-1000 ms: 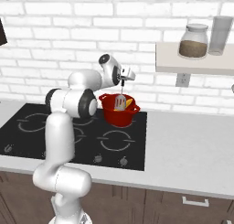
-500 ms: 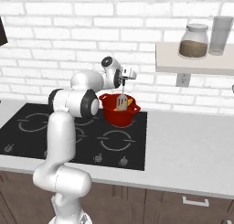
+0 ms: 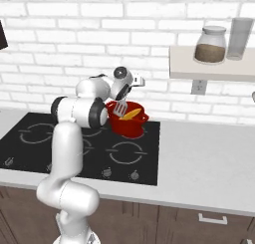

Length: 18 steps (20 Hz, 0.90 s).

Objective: Put the lemon and corn in the pot. Retrieve the spatula and lightly stir the vegetables in the pot.

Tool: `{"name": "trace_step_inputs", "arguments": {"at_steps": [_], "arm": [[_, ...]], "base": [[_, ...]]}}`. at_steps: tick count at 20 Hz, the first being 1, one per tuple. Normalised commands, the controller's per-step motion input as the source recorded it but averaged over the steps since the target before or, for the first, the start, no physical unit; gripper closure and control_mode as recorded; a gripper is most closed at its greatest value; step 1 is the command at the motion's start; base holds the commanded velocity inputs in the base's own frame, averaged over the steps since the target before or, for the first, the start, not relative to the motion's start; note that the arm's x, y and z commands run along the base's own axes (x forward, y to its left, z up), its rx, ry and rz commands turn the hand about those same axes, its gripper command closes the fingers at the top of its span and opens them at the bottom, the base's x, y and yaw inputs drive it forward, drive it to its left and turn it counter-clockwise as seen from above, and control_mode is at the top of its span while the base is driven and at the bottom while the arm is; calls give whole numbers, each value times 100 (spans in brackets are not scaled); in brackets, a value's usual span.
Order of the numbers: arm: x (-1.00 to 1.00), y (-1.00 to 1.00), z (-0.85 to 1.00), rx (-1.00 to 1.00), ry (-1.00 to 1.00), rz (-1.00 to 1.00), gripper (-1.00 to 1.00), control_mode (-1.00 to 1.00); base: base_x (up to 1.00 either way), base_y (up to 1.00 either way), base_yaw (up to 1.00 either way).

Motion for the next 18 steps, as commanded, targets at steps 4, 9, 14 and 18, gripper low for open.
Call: {"name": "trace_step_inputs", "arguments": {"at_steps": [4, 9, 14, 18], "arm": [[55, -2, -15, 1, -8, 11, 100, -100], [26, -12, -43, -12, -4, 1, 100, -100], [0, -8, -41, -38, -14, 0, 100, -100], [0, 0, -3, -43, -11, 0, 100, -100]], "base": [[0, 0, 0], [0, 0, 0], [0, 0, 0], [0, 0, 0]]}}
